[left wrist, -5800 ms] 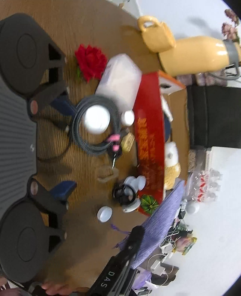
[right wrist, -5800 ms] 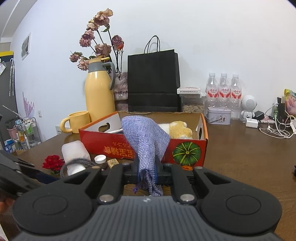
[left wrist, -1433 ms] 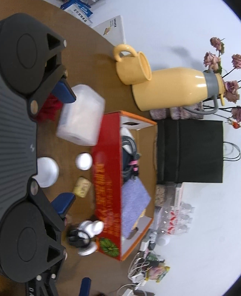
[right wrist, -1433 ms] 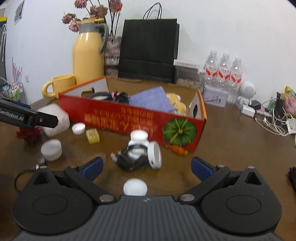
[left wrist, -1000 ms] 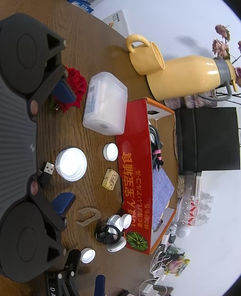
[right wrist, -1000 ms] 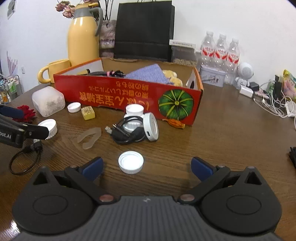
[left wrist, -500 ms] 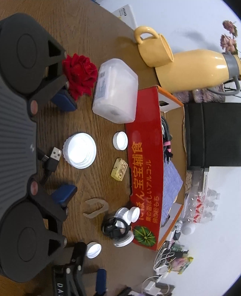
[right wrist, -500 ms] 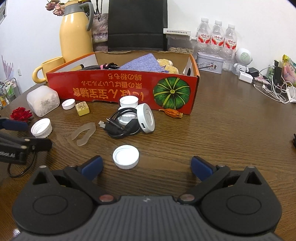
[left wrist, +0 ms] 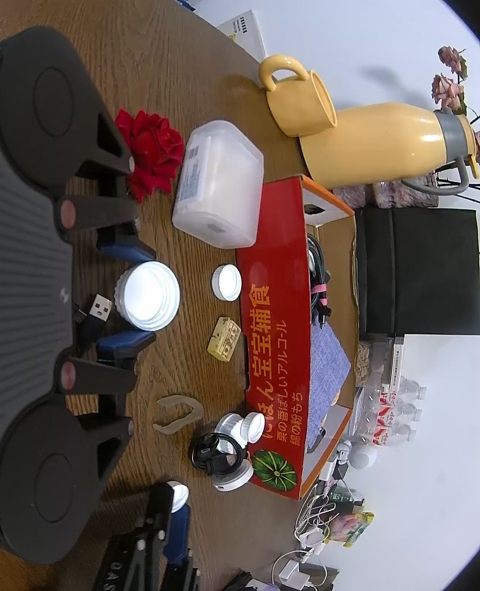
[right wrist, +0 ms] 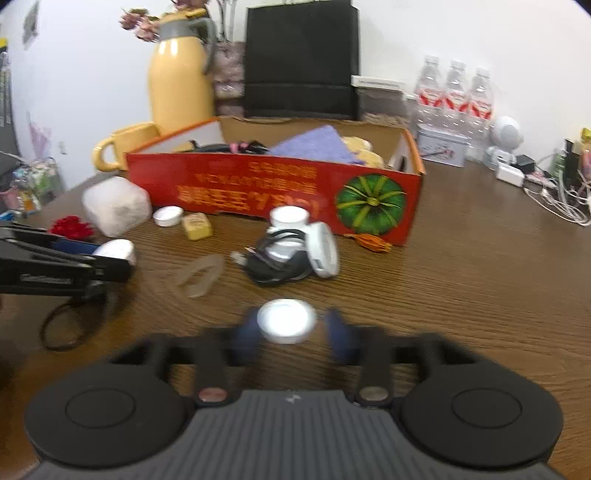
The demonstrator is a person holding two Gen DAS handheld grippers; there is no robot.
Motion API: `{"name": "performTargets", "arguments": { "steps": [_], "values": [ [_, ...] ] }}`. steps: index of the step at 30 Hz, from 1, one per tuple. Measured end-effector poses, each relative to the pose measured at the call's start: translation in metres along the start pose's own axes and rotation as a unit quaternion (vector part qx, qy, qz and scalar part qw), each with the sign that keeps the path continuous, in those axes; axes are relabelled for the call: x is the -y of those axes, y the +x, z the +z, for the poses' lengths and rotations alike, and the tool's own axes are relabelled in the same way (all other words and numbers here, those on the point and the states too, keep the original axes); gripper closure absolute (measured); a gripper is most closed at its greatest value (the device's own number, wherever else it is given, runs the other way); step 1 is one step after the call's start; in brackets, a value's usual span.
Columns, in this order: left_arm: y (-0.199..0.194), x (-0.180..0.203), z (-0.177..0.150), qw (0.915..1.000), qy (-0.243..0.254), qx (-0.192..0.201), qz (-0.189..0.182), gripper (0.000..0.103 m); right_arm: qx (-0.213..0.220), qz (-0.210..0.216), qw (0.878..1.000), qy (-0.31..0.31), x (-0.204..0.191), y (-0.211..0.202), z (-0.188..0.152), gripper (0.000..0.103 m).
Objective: Organize objects
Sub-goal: 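Grasp a white round lid with the left tool while the right tool grasps another, then carry both white lids into the box and open both tools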
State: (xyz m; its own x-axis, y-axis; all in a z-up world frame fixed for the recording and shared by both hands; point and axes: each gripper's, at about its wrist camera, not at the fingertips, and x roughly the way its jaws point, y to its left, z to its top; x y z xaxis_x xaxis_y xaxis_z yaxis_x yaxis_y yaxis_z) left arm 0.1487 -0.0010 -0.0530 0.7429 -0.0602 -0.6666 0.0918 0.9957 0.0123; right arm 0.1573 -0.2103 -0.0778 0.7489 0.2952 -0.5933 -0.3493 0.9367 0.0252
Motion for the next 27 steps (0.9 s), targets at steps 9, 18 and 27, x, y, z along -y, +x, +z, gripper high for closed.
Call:
{"name": "performTargets", "arguments": {
  "steps": [9, 18, 27],
  "values": [
    [-0.014, -0.002, 0.006, 0.9997, -0.001, 0.025, 0.001, 0.065, 0.040, 0.016, 0.999, -0.014, -0.012, -0.015, 0.006, 0.074],
    [-0.023, 0.001, 0.026, 0.9987, 0.004, 0.050, 0.000, 0.065, 0.071, 0.019, 0.997, -0.026, -0.017, -0.021, 0.028, 0.074],
    [-0.023, 0.004, 0.059, 0.9969, 0.010, 0.078, 0.002, 0.065, 0.100, 0.022, 0.994, -0.034, -0.022, -0.017, 0.059, 0.074]
  ]
}}
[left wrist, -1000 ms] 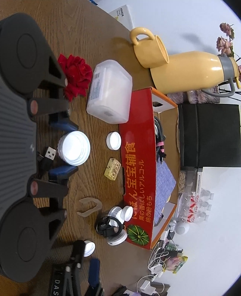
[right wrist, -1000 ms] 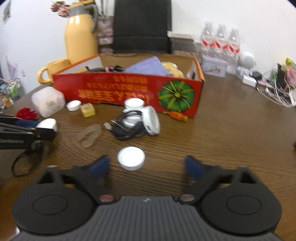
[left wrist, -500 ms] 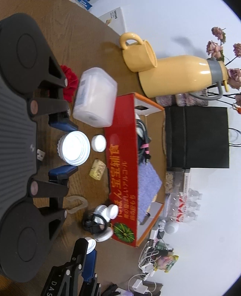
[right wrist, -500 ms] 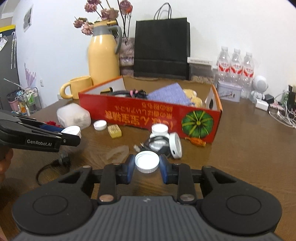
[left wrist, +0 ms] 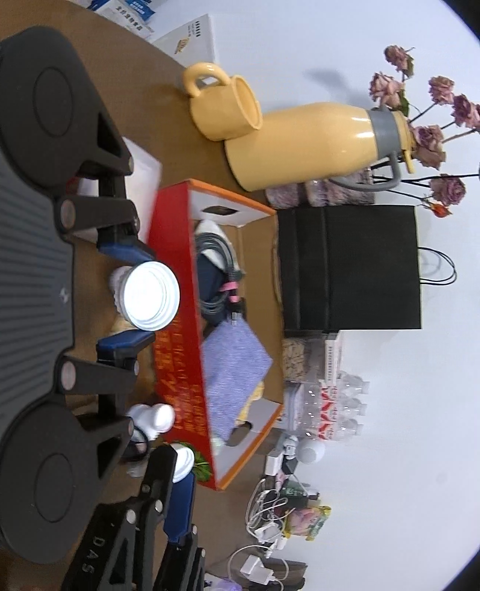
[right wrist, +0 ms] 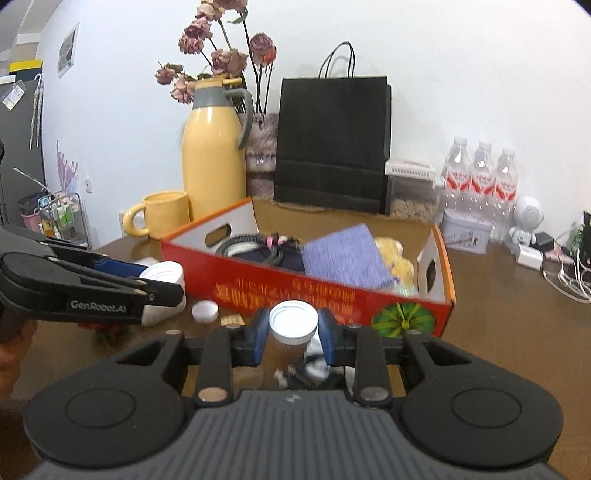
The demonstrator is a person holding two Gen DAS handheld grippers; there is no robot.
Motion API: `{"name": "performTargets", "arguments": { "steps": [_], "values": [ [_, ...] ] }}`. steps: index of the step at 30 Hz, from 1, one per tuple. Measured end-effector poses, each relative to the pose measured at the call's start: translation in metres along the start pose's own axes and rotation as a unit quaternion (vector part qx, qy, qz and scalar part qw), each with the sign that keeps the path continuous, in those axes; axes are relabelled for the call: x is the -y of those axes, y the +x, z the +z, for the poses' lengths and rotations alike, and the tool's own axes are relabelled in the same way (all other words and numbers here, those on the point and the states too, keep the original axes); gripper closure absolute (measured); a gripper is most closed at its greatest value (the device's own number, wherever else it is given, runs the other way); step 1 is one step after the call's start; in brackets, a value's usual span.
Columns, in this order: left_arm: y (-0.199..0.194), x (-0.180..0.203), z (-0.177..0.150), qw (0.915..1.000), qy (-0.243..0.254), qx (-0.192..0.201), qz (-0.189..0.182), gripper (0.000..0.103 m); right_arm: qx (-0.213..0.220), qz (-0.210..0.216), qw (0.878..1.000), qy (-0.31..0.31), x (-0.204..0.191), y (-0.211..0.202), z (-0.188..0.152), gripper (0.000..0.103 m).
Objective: Organize objects
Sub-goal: 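Carry both white lids into the box and open both tools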
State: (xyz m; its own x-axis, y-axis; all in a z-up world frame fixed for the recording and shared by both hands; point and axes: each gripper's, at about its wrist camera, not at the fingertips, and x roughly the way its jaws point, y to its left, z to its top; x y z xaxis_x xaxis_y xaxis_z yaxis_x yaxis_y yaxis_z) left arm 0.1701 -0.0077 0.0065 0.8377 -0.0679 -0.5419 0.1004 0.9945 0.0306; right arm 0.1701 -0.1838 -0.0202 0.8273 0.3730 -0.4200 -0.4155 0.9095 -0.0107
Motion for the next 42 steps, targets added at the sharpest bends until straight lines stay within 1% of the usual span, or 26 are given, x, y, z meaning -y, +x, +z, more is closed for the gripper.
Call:
{"name": "performTargets", "arguments": {
  "steps": [6, 16, 27, 42],
  "values": [
    [0.010, 0.000, 0.021, 0.9999, 0.002, 0.015, 0.001, 0.065, 0.014, 0.001, 1.000, -0.002, 0.002, 0.012, 0.018, 0.074],
    [0.040, 0.000, 0.051, 0.9997, 0.002, 0.025, 0.007, 0.065, 0.027, 0.001, 1.000, -0.005, 0.012, 0.042, 0.043, 0.074],
    [0.083, -0.006, 0.081, 0.9992, -0.006, 0.029, 0.025, 0.065, 0.026, -0.003, 1.000, -0.001, 0.024, 0.086, 0.060, 0.074],
    [0.138, -0.023, 0.099, 0.9990, -0.022, 0.009, 0.037, 0.065, 0.010, -0.009, 1.000, 0.000, 0.043, 0.137, 0.072, 0.074]
  ]
}}
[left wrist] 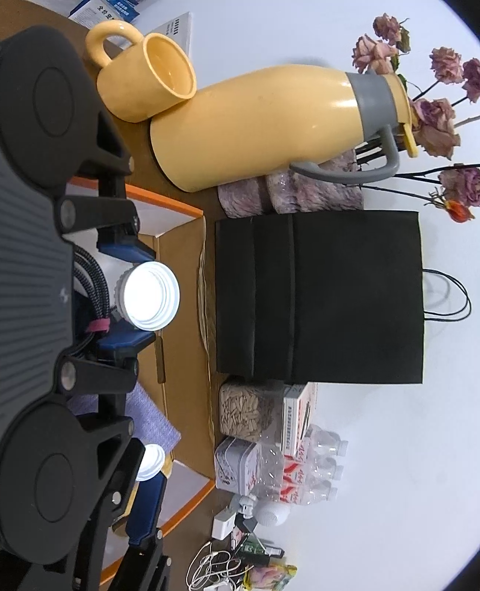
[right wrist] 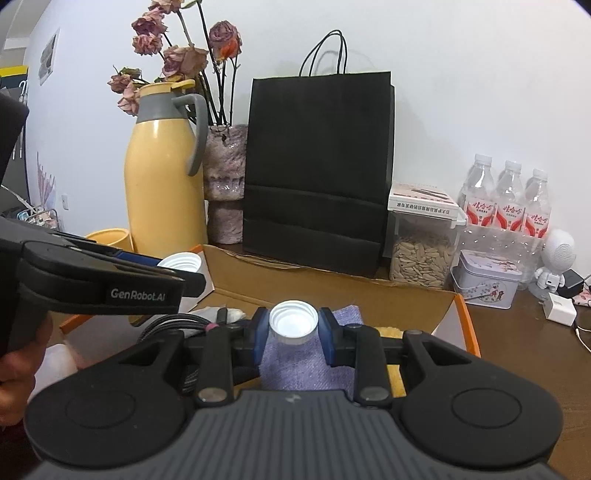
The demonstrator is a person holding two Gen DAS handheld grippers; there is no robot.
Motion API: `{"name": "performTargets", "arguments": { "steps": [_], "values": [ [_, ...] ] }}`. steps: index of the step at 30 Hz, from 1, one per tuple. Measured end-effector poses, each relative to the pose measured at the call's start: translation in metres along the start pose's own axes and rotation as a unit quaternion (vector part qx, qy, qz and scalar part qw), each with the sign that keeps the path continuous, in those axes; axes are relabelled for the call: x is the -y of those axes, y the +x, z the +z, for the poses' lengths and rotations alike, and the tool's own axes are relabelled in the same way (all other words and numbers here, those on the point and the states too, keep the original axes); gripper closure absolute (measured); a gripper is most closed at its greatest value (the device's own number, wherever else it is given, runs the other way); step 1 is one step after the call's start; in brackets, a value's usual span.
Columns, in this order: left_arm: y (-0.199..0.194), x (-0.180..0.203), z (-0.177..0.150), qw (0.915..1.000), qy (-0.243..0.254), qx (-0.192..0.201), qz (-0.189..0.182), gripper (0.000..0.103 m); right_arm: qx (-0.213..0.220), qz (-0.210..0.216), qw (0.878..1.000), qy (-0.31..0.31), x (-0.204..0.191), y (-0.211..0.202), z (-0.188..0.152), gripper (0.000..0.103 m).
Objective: Organize objects
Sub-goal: 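Carry both white lids into the box and open both tools, then move both tools back over the red rose and clear insole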
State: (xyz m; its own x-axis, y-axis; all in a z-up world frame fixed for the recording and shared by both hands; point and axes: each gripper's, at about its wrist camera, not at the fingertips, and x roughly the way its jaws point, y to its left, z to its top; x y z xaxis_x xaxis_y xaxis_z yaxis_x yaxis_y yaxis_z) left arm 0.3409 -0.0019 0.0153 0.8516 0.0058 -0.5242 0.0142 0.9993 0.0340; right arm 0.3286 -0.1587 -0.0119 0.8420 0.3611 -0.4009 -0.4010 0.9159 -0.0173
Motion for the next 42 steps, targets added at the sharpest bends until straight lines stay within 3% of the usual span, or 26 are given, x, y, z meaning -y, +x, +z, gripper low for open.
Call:
{"name": "performTargets", "arguments": {
  "steps": [12, 13, 14, 16, 18, 19, 20, 42],
  "values": [
    [0.010, -0.001, 0.001, 0.9999, 0.007, -0.006, 0.013, 0.063, -0.021, 0.001, 1.000, -0.007, 0.002, 0.015, -0.002, 0.073],
    [0.010, -0.002, 0.001, 0.9998, 0.006, -0.008, 0.015, 0.053, -0.023, -0.001, 1.000, -0.008, 0.002, 0.015, -0.003, 0.068],
    [0.011, -0.003, 0.001, 0.9998, 0.004, -0.011, 0.017, 0.032, -0.024, -0.006, 1.000, -0.008, 0.002, 0.014, -0.004, 0.055],
    [0.012, -0.004, 0.001, 0.9997, 0.000, -0.011, 0.021, 0.003, -0.024, -0.012, 1.000, -0.009, 0.002, 0.013, -0.004, 0.033],
    [0.011, -0.003, 0.001, 0.9996, -0.001, -0.003, 0.027, 0.000, -0.021, -0.015, 1.000, -0.010, 0.003, 0.012, -0.003, 0.017],
    [0.011, -0.002, 0.001, 0.9996, 0.002, -0.004, 0.029, 0.000, -0.020, -0.016, 1.000, -0.010, 0.003, 0.012, -0.003, 0.005],
    [0.011, -0.001, 0.001, 0.9995, 0.005, -0.006, 0.031, 0.000, -0.018, -0.017, 1.000, -0.010, 0.003, 0.011, -0.003, 0.000],
    [-0.001, -0.001, -0.001, 0.9996, -0.002, -0.003, 0.026, 0.000, -0.008, -0.020, 1.000, -0.016, -0.002, 0.000, -0.002, 0.000]
  ]
}}
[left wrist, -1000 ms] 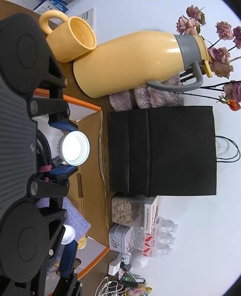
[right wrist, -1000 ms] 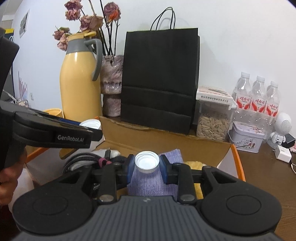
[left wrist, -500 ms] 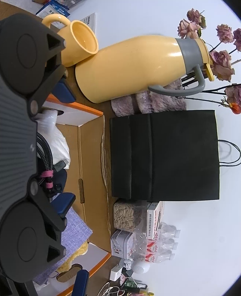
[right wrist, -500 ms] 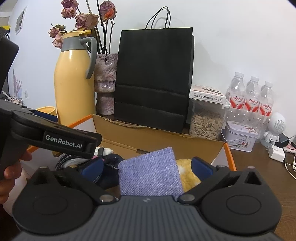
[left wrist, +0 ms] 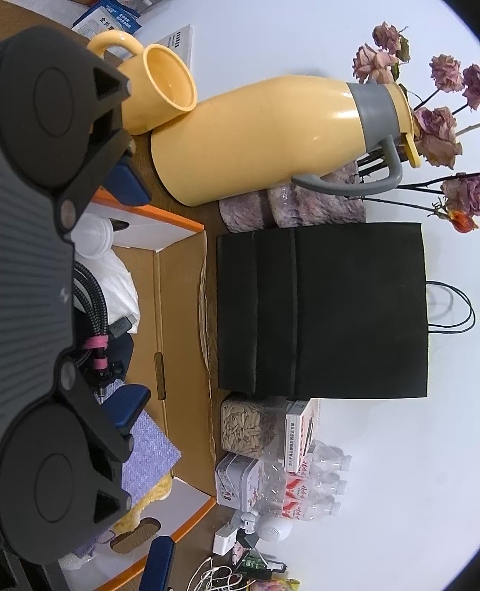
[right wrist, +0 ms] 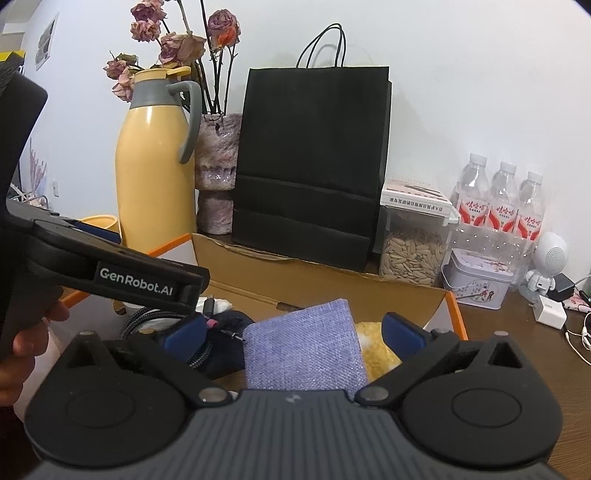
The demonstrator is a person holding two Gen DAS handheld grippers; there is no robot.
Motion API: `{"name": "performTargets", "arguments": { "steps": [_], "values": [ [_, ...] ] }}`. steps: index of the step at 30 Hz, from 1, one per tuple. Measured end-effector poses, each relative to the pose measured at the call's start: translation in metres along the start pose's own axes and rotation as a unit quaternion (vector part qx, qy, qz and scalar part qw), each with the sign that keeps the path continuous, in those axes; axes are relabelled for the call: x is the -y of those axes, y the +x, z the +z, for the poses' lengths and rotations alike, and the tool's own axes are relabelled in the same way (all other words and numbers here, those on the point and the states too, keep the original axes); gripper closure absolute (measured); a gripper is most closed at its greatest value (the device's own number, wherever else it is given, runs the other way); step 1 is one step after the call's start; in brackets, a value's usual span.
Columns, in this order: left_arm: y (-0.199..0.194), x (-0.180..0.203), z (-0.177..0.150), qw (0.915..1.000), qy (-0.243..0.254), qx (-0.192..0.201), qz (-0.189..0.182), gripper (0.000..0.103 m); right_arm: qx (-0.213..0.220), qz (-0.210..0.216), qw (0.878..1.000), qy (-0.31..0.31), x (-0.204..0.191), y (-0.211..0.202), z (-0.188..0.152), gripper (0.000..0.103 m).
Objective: Organize objects
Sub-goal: 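Move both tools back over the red rose and clear insole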
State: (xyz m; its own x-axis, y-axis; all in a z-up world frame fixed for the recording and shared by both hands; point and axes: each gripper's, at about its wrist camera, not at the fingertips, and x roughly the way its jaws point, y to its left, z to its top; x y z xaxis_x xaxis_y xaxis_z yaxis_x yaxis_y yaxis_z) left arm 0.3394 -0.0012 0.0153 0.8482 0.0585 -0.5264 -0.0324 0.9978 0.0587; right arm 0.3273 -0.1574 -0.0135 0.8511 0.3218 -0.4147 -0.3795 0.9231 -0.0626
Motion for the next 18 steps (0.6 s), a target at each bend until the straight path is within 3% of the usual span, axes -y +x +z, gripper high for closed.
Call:
{"name": "performTargets", "arguments": {
  "steps": [18],
  "values": [
    [-0.055, -0.004, -0.023, 0.9999, -0.003, 0.005, -0.009, 0.000, 0.002, 0.001, 1.000, 0.005, -0.015, -0.047, -0.015, 0.000]
  ]
}}
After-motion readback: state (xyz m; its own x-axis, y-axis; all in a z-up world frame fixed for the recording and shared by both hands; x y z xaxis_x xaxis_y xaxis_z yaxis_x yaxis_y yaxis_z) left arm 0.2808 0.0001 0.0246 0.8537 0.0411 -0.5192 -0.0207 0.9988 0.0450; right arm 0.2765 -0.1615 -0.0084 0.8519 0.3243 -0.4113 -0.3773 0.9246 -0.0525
